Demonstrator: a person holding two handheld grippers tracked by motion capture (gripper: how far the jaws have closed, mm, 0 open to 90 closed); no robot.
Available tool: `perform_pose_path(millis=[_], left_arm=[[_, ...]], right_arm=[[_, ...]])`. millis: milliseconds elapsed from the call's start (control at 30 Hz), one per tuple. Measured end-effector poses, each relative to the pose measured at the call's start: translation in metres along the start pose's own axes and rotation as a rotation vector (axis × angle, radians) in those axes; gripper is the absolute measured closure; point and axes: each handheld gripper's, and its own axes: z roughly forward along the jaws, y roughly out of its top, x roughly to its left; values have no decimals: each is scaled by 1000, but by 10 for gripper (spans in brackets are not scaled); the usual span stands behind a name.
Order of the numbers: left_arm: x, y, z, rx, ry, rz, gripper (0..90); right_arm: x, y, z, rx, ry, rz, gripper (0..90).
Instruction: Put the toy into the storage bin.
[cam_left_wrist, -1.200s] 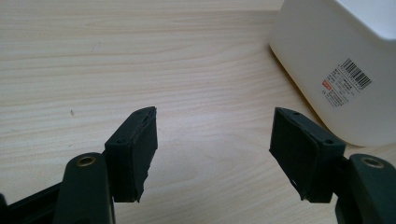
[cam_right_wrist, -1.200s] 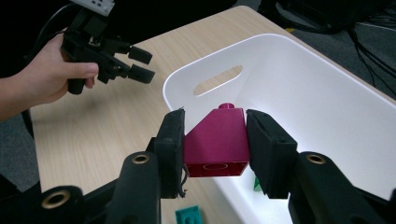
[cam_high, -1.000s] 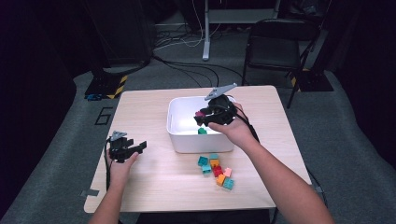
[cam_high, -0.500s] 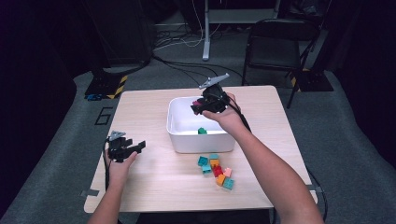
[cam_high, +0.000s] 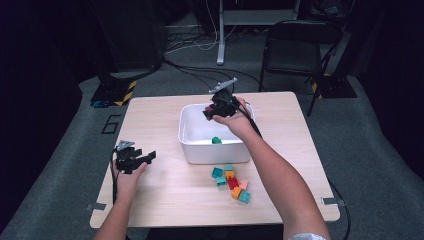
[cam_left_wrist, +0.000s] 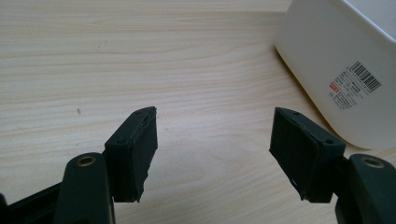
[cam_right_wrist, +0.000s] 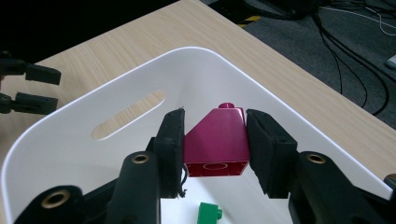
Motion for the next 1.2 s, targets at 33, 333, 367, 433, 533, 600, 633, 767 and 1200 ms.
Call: perform_pose_path(millis=[33,333,367,433,533,600,633,767,1200], left_arm=[[0,0,0,1,0,-1,317],[1,0,0,-3,0,-3,316],[1,0,0,-2,0,-4,316],[1,0,0,0,0,-5,317],[1,0,0,0,0,-2,316],[1,0,0,-1,0,-1,316],[1,0,0,-1,0,-1,317],[1,0,-1,-3,1,-2,316],[0,0,0,4,5,3,317]], right_arm=[[0,-1,3,-2,1,-8,580],[0,-5,19,39,-2,-19,572],[-1,-5,19,40,3,-20,570],[-1,-6,19,50,5,-5,562],[-3,-6,17,56,14,18,537],[-2,-6,15,57,13,21,531],[-2,-6,13,56,15,18,531],[2,-6,1,36,26,20,530],[22,-26,-52,-54,34,-1,512]])
